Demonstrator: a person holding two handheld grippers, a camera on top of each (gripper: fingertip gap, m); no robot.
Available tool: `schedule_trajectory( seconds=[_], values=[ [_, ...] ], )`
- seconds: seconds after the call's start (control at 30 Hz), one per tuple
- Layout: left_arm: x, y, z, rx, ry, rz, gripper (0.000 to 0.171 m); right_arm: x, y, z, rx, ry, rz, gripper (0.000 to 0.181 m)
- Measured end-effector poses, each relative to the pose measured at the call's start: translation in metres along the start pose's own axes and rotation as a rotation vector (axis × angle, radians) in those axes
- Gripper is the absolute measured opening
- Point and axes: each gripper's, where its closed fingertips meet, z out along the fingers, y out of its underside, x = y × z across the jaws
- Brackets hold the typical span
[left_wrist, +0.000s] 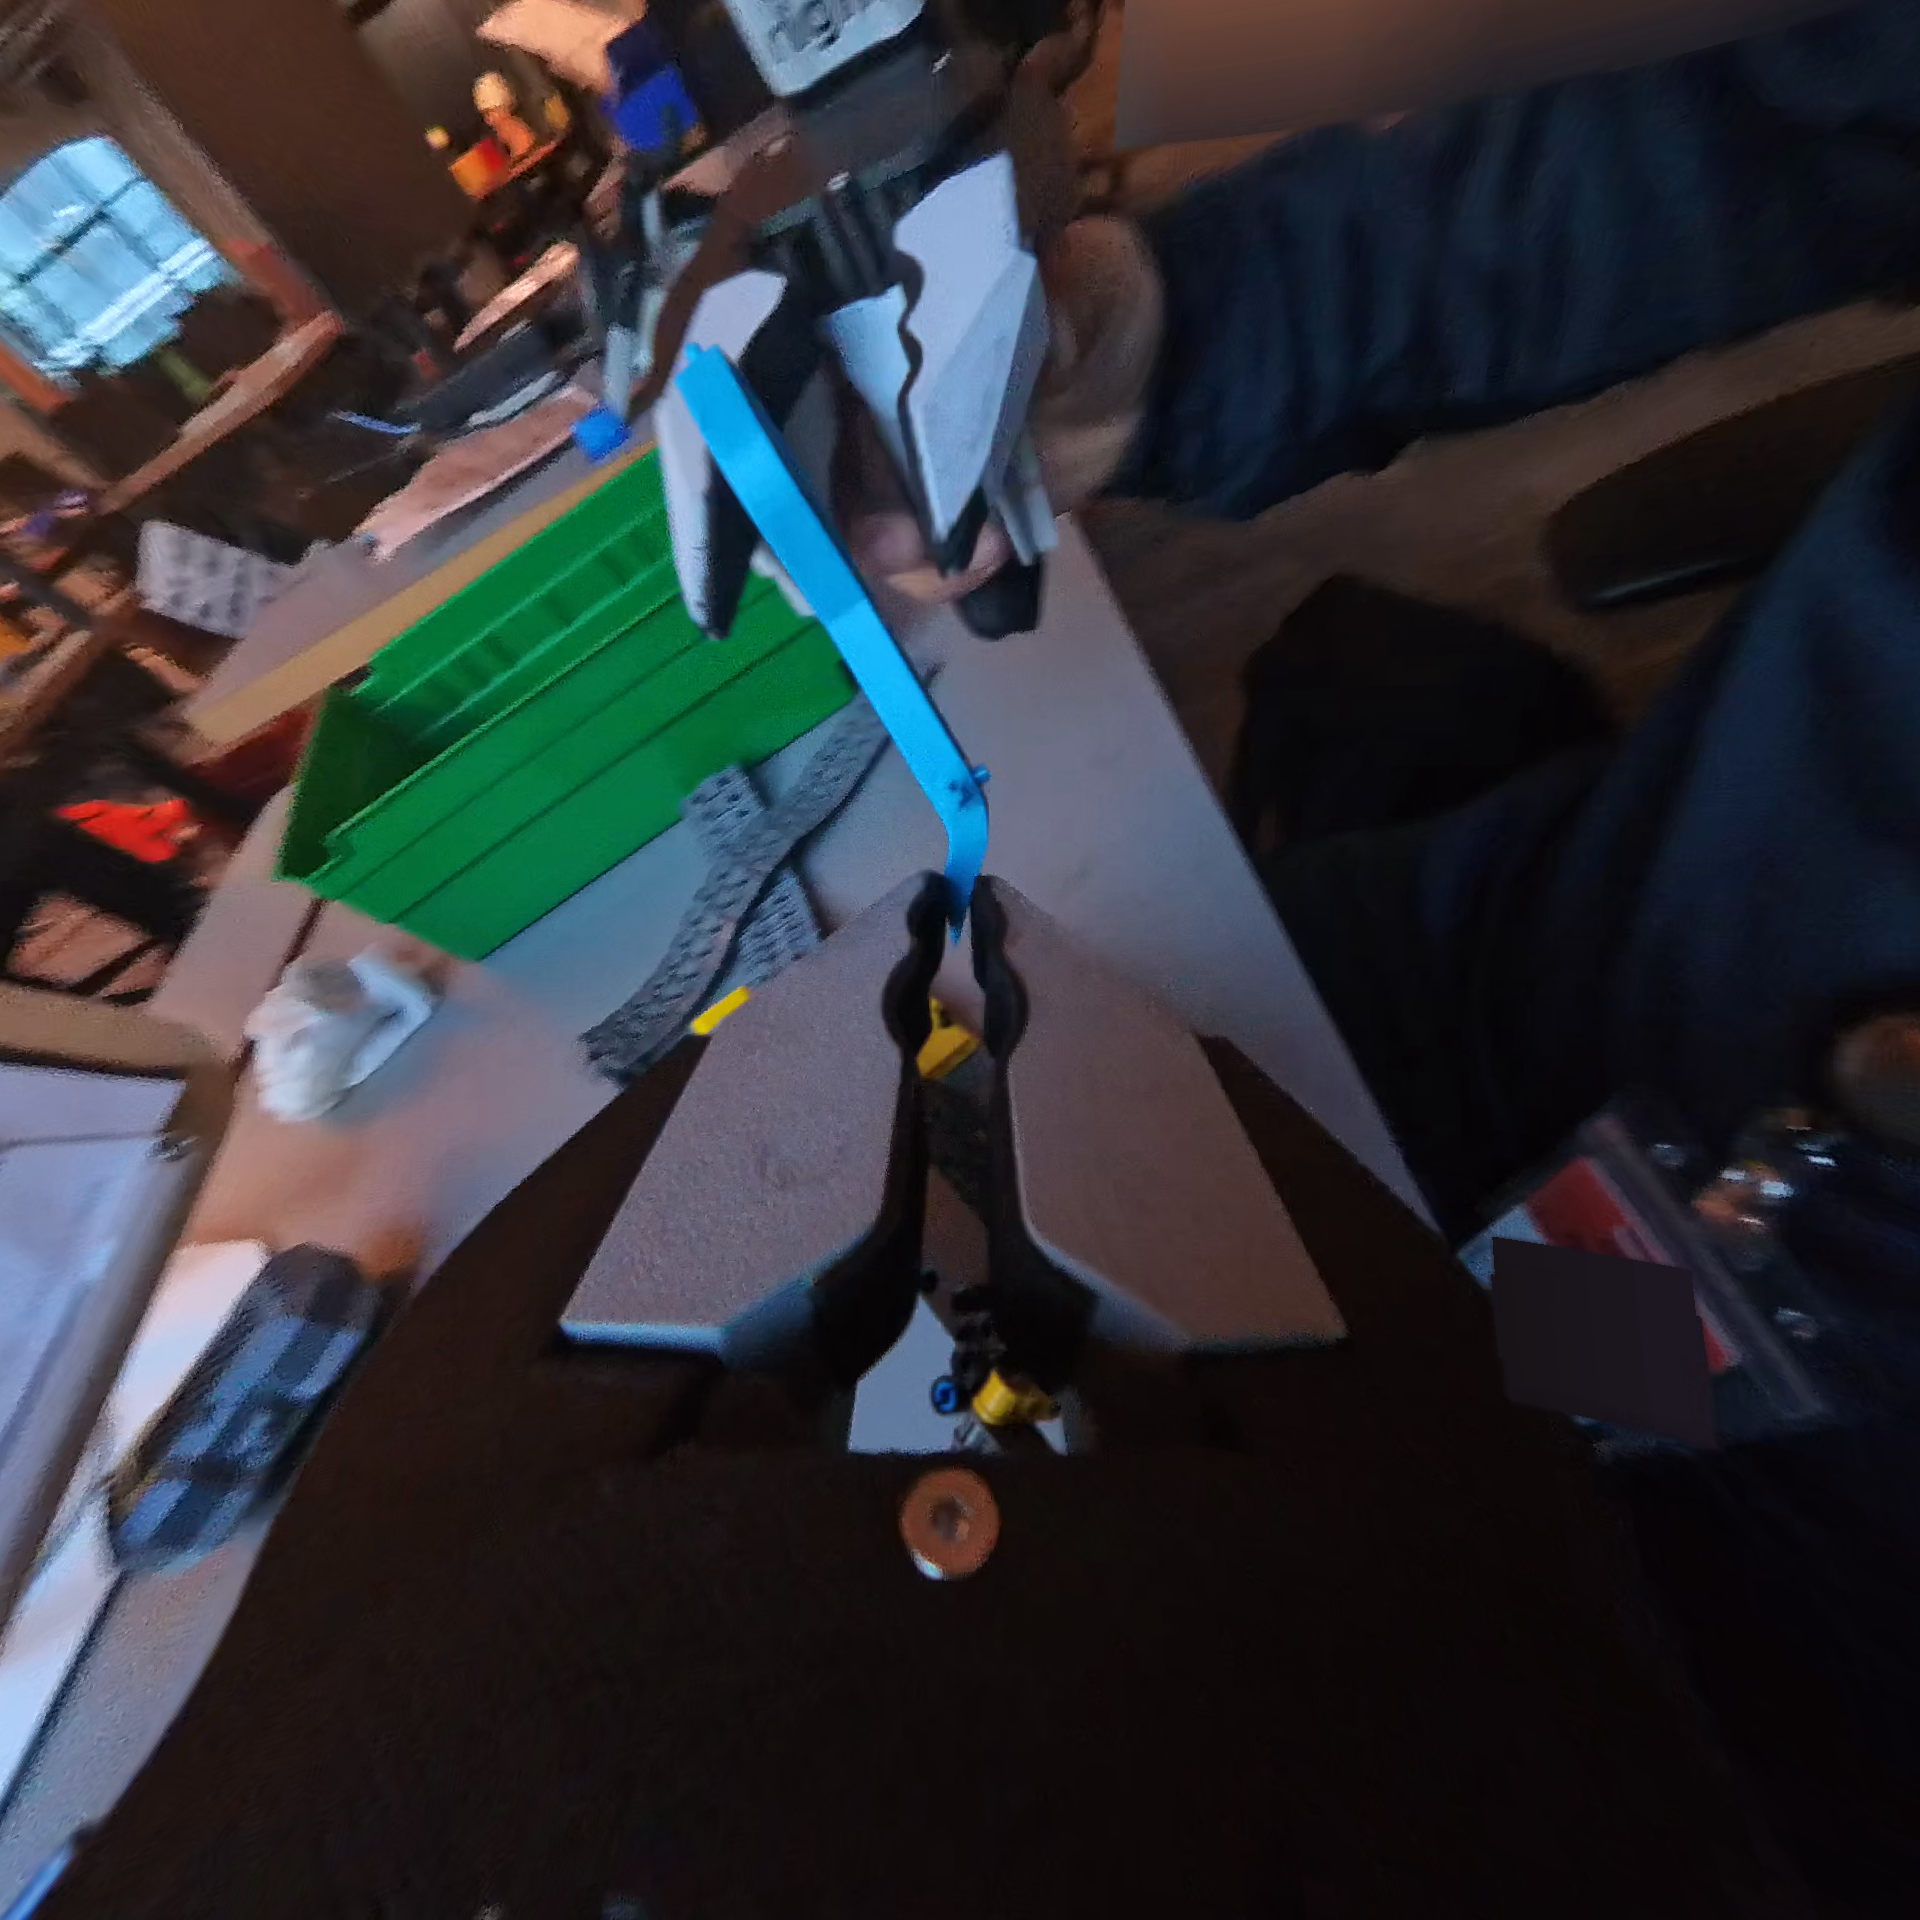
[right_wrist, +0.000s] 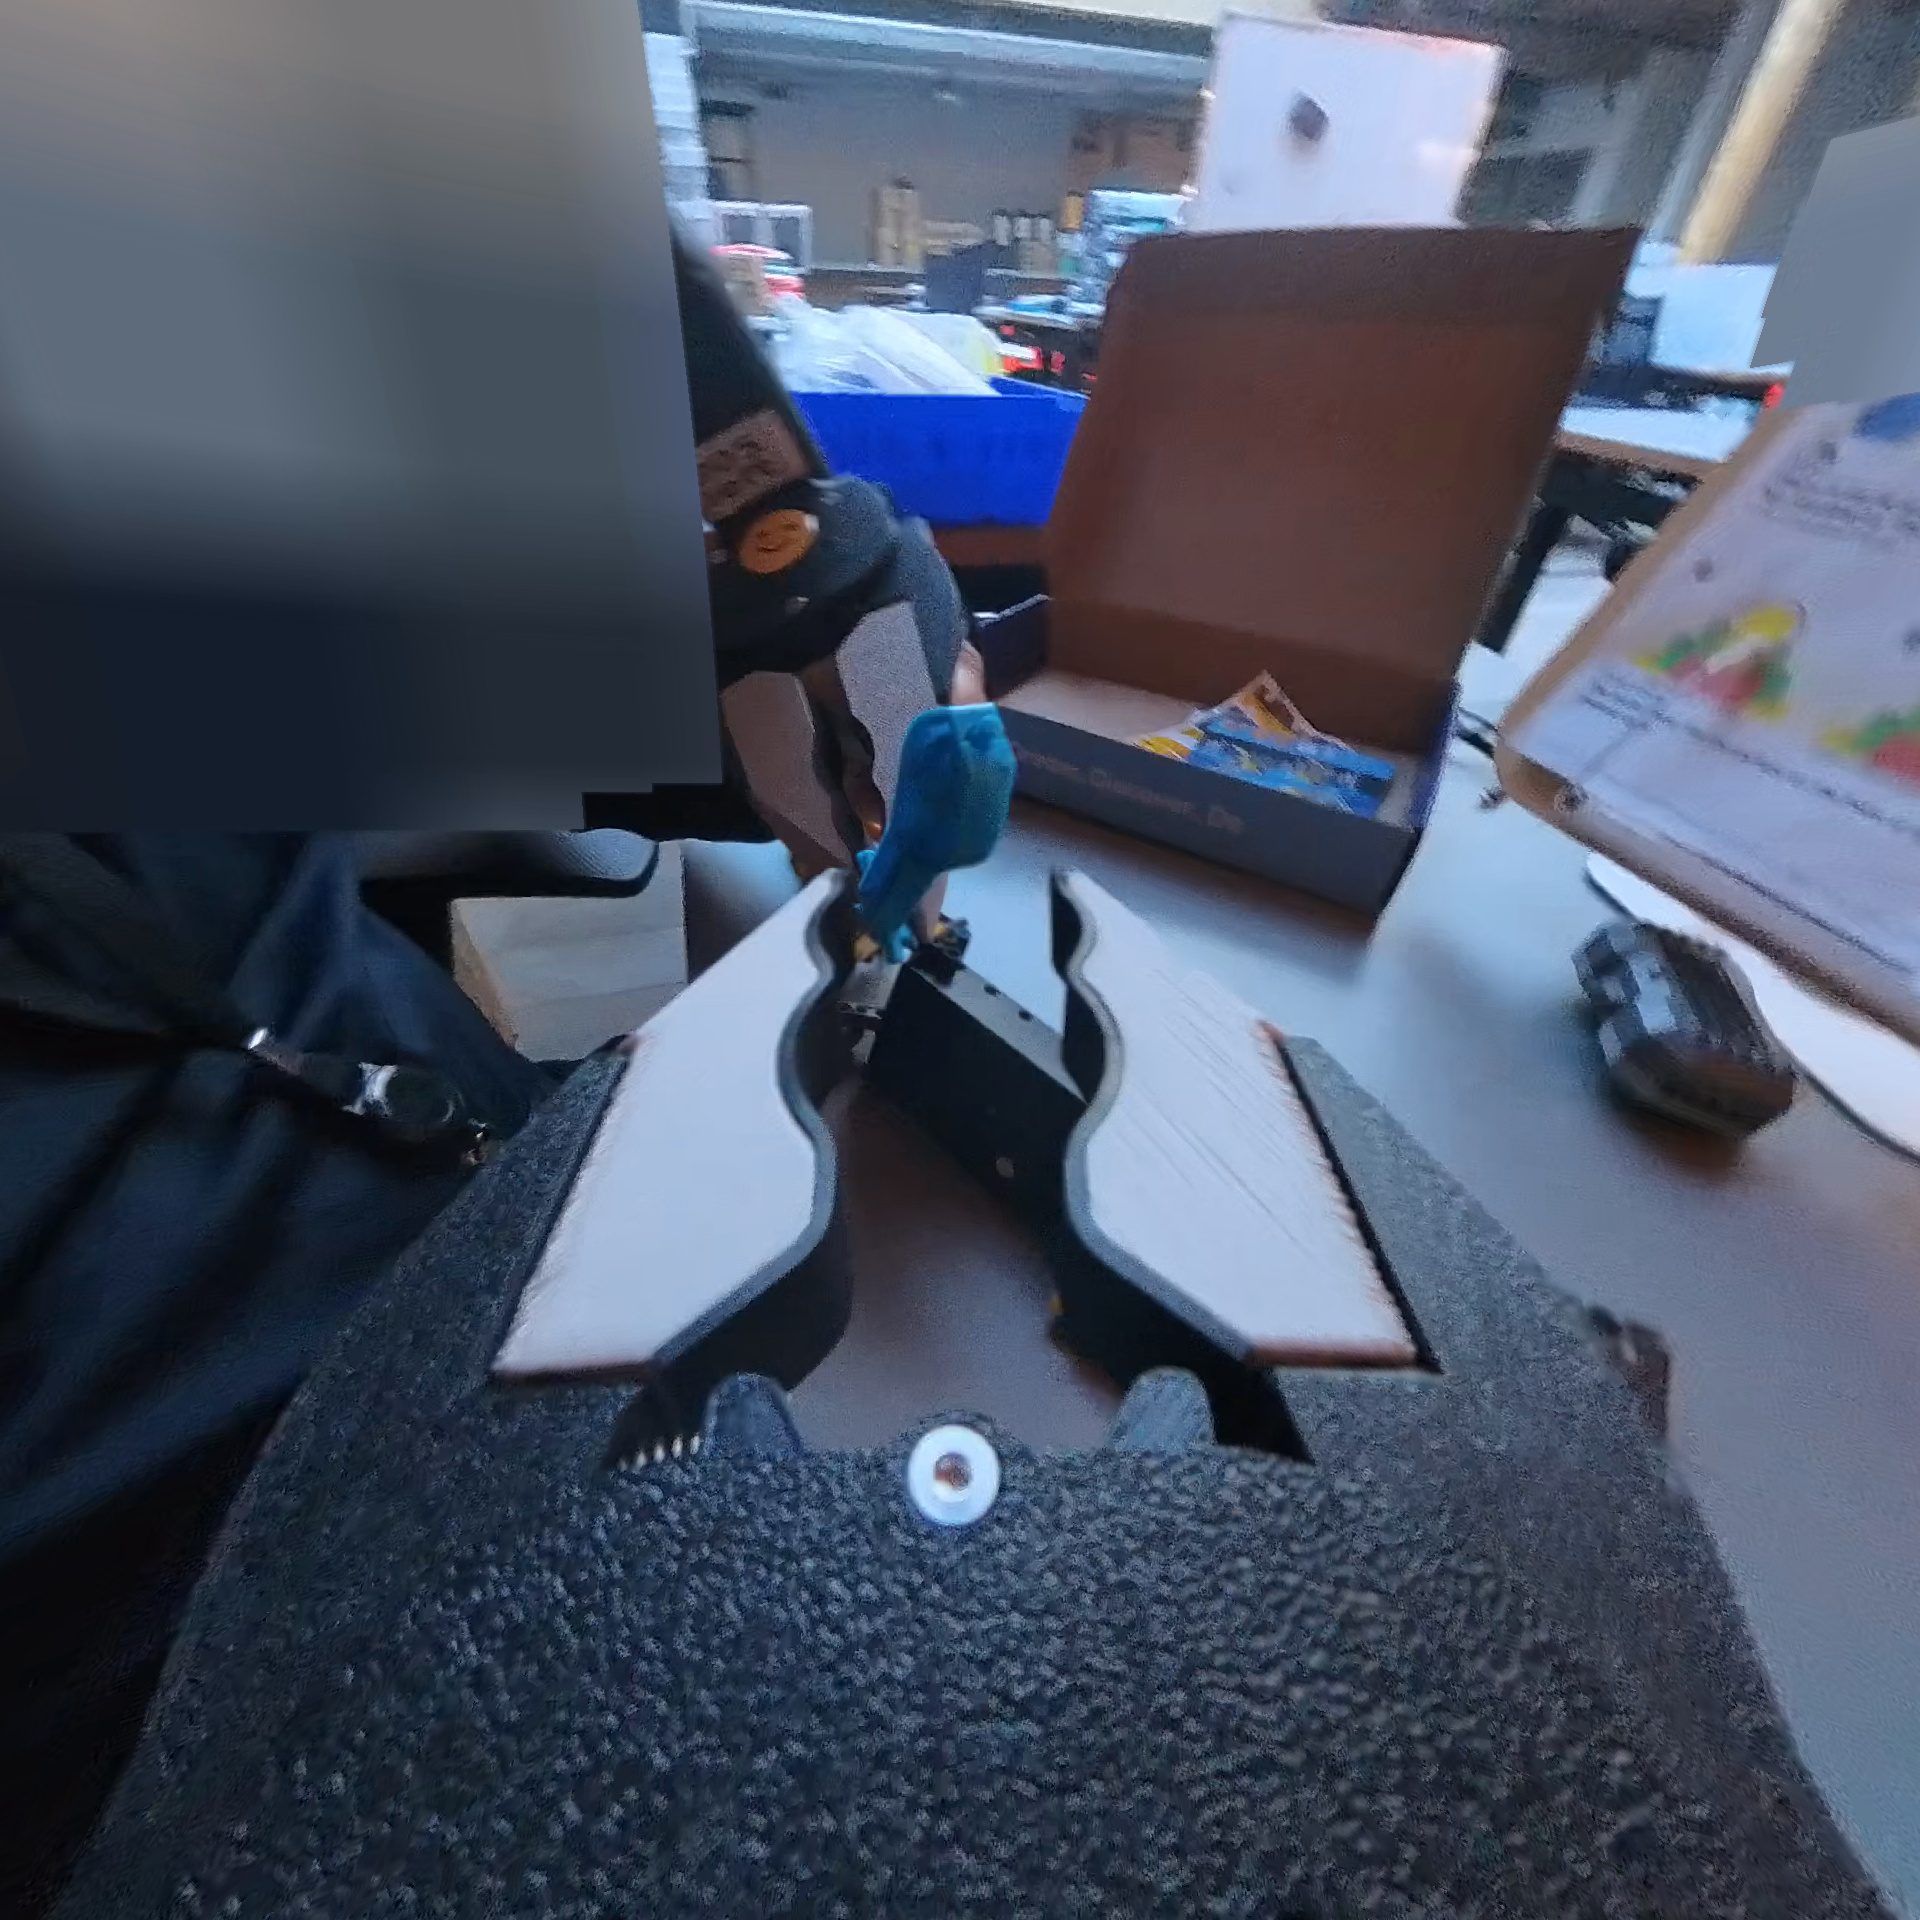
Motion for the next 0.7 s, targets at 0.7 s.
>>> schedule_trajectory(
  seconds=[0.7],
  values=[
    [-0.002, -0.003, -0.001, 0.055, 0.042, -0.044, 0.003, -0.006, -0.015, 0.013, -0.165, -0.174, 0.032, 0.007]
  ],
)
